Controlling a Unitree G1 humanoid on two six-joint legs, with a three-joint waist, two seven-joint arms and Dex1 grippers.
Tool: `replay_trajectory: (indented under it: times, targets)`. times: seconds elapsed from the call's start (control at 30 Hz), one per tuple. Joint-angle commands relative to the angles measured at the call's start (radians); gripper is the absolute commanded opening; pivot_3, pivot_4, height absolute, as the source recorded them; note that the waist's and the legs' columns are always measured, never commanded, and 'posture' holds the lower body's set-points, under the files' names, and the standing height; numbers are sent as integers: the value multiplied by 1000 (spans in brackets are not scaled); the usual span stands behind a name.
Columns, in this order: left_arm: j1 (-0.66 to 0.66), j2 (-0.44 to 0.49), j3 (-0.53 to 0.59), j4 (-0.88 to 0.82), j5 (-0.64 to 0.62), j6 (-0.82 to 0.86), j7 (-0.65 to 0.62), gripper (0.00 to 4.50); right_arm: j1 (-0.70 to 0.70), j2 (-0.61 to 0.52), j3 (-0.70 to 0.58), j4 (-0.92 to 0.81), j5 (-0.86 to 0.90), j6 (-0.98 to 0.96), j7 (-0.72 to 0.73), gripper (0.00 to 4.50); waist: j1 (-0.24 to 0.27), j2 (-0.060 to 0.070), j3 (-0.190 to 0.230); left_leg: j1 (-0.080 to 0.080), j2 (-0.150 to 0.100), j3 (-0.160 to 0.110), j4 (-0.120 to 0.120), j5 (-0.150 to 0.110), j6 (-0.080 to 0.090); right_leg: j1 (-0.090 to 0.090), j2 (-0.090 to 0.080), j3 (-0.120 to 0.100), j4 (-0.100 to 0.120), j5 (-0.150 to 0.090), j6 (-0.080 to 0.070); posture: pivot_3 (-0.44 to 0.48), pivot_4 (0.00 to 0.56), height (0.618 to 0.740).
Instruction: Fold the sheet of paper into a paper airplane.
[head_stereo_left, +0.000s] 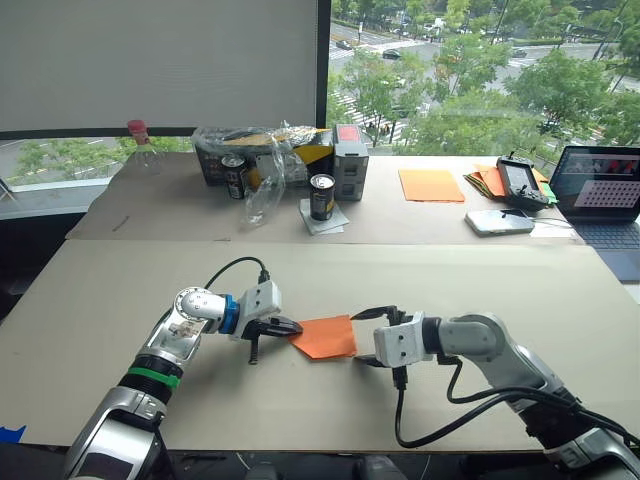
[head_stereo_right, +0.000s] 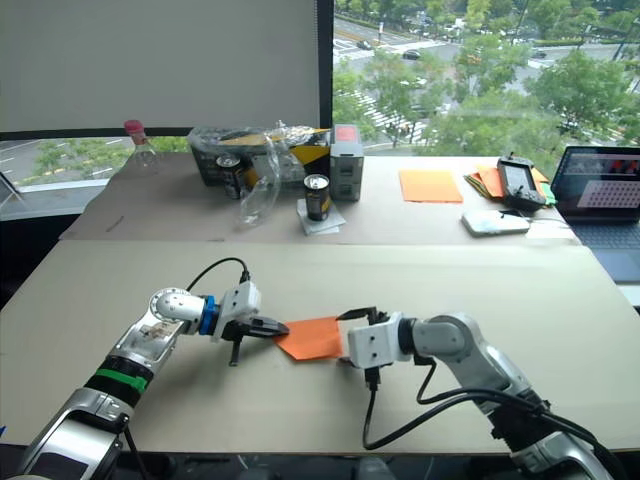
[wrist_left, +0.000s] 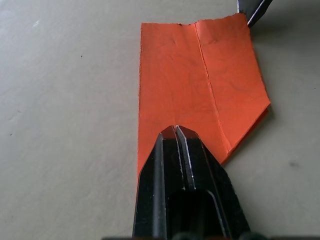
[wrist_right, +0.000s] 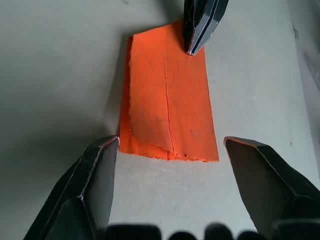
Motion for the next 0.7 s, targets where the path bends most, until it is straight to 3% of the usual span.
replay_trajectory:
  times: [0.03,0.17,0.3,0.53,0.7]
  targets:
    - [4,8,-18,24,39,7,-4,17,-24,6,-19,-2,-7,-34,-15,3734,0,0,0,0,0,0,0,0,0,0,0,0,0,0,0,0,150,732]
    - [5,5,-19,18,40,11,-4,17,-22,24,-3,5,-5,-45,-14,3734,0,0,0,0,0,0,0,0,0,0,0,0,0,0,0,0,150,732]
    - [2,3,-19,19,41,11,-3,0,-20,41,7,8,-2,-48,-7,2594,0,0,0,0,0,0,0,0,0,0,0,0,0,0,0,0,150,732]
    - [9,-2,-14,-2,27,23,-7,0,3,63,26,-33,31,1,35,141,0,0,0,0,0,0,0,0,0,0,0,0,0,0,0,0,150,732]
    - [6,-5,-10,-18,18,41,-11,0,47,91,14,-129,160,235,109,66,1,0,0,0,0,0,0,0,0,0,0,0,0,0,0,0,150,732]
